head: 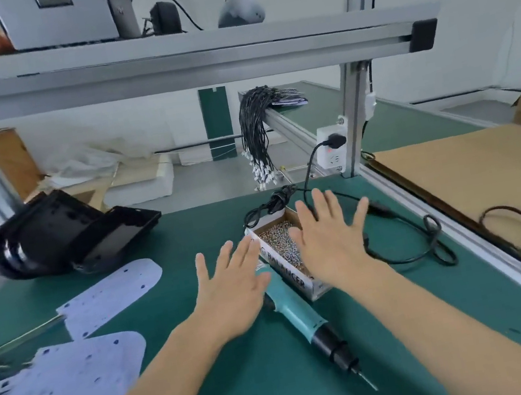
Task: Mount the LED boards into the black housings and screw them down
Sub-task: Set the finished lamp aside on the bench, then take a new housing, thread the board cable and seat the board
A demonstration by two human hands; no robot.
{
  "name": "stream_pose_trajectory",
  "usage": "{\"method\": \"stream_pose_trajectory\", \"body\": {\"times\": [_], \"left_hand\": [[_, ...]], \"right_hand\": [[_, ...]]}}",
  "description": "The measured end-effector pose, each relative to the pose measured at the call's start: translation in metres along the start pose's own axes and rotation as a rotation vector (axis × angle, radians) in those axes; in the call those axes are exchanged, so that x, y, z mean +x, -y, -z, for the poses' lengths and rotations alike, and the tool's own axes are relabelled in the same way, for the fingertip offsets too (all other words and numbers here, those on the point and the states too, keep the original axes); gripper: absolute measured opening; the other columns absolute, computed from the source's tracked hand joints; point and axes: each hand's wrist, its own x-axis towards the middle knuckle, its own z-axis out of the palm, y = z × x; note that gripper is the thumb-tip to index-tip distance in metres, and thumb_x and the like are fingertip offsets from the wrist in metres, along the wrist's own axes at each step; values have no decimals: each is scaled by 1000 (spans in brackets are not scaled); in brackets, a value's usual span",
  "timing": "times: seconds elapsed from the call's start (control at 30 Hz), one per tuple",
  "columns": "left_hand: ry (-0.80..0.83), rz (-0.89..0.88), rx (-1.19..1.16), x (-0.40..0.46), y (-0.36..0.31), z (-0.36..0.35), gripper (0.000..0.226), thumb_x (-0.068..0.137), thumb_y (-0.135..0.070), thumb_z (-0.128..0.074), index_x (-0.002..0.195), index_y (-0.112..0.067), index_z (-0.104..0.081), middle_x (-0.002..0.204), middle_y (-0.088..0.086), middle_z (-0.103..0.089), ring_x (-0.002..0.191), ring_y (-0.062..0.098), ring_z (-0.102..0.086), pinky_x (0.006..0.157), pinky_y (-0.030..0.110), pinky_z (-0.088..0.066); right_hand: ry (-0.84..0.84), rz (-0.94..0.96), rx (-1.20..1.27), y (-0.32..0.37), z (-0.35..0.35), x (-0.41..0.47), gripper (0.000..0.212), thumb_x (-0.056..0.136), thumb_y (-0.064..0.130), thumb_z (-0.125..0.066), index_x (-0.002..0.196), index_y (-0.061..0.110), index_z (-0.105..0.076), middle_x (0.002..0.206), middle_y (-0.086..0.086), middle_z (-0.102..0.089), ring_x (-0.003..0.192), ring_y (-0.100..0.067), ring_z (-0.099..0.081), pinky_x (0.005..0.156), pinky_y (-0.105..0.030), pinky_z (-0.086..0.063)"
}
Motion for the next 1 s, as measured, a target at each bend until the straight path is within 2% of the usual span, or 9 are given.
{"method": "stream_pose_trajectory", "body": {"times": [0.2, 0.43, 0.5, 0.57, 0.63, 0.7, 0.83, 0.93, 1.0], "left_hand": [[-130, 151, 77, 2, 60, 0, 57, 103, -42, -21, 153, -25, -1, 162, -8, 5, 148, 17, 7, 115, 53, 6], [-215, 483, 167, 29, 170, 11, 57, 100, -24, -38, 150, -10, -14, 158, 2, -18, 146, 23, -9, 116, 54, -6], [-184, 508, 148, 37, 186, 9, 53, 98, -16, -40, 147, -8, -21, 148, 6, -36, 141, 24, -23, 115, 55, -7], [-158, 499, 144, 45, 193, 9, 42, 93, -8, -40, 135, -11, -38, 125, 6, -57, 123, 24, -44, 114, 51, -11], [-176, 480, 175, 49, 195, 9, 29, 90, -7, -43, 114, -18, -54, 111, 2, -63, 107, 22, -51, 106, 40, -23], [-243, 458, 170, 51, 198, 8, 24, 90, -10, -47, 106, -20, -63, 109, 0, -61, 103, 21, -50, 96, 34, -26], [-448, 277, -6, 32, 198, 21, 28, 94, -9, -53, 116, -16, -68, 108, 2, -59, 100, 22, -53, 94, 32, -20], [-609, -221, 28, -12, 189, 44, 14, 86, -6, -65, 93, -12, -76, 88, 3, -63, 80, 21, -57, 90, 28, -24], [-527, -498, 105, -47, 176, 54, 27, 94, -18, -51, 84, -12, -74, 80, 2, -63, 74, 21, -55, 84, 31, -37]], "right_hand": [[26, 202, 35, 64, -13, -2, 54, 103, 42, -16, 152, 21, -9, 161, -7, 6, 147, -23, 12, 104, -64, 22], [60, 346, 20, 113, -26, -11, 54, 103, 41, -18, 152, 22, -6, 161, -7, 6, 147, -23, 10, 105, -63, 21], [56, 378, 8, 122, -29, -13, 54, 103, 40, -19, 152, 22, -6, 161, -7, 5, 147, -24, 10, 104, -64, 21], [41, 393, 4, 127, -33, -14, 53, 103, 40, -19, 152, 23, -6, 161, -8, 3, 147, -25, 9, 104, -65, 21], [28, 401, 8, 126, -34, -14, 52, 103, 39, -20, 152, 25, -8, 161, -8, 1, 148, -25, 8, 103, -64, 22], [16, 398, 16, 122, -31, -15, 51, 103, 39, -21, 151, 25, -11, 161, -7, -2, 148, -24, 5, 104, -63, 22], [-55, 392, 71, 108, -16, -13, 49, 103, 37, -22, 151, 26, -14, 160, -1, -6, 147, -18, 1, 110, -60, 14], [-226, 432, 171, 101, 8, 0, 51, 103, 36, -27, 151, 22, -16, 159, 1, -12, 146, -16, -5, 115, -51, 5], [-206, 513, 198, 104, 21, 8, 56, 102, 36, -33, 151, 18, -14, 159, -1, -15, 146, -18, -9, 118, -44, -3]]}}
